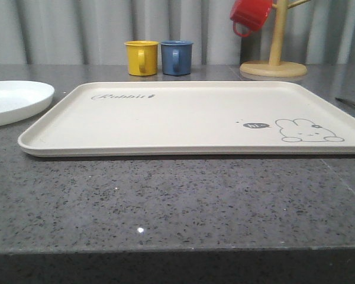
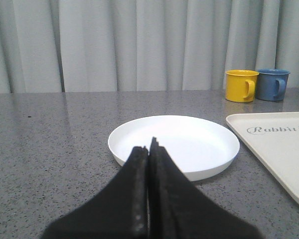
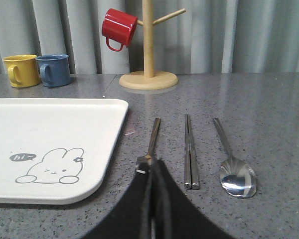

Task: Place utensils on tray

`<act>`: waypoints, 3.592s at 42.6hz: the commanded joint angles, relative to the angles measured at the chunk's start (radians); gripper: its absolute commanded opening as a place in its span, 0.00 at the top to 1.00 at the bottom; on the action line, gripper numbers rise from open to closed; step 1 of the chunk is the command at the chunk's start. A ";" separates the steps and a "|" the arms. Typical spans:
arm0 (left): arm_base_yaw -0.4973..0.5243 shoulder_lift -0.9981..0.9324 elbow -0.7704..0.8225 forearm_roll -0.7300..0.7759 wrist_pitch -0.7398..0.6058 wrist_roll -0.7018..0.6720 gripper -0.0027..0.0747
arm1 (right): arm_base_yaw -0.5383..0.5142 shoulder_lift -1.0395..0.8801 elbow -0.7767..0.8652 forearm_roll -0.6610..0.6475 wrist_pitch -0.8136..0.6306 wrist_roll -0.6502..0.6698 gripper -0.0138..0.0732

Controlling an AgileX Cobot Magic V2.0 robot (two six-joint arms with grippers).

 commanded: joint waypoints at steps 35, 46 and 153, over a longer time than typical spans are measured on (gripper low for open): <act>-0.001 -0.019 -0.068 -0.007 -0.179 -0.009 0.99 | 0.001 -0.017 -0.115 -0.012 -0.109 -0.014 0.92; -0.001 0.081 -0.414 0.022 0.041 -0.009 0.99 | 0.001 0.108 -0.457 -0.033 0.205 -0.029 0.92; 0.268 1.595 -1.153 -0.403 0.614 0.309 0.99 | 0.001 0.550 -0.614 -0.059 0.544 -0.029 0.30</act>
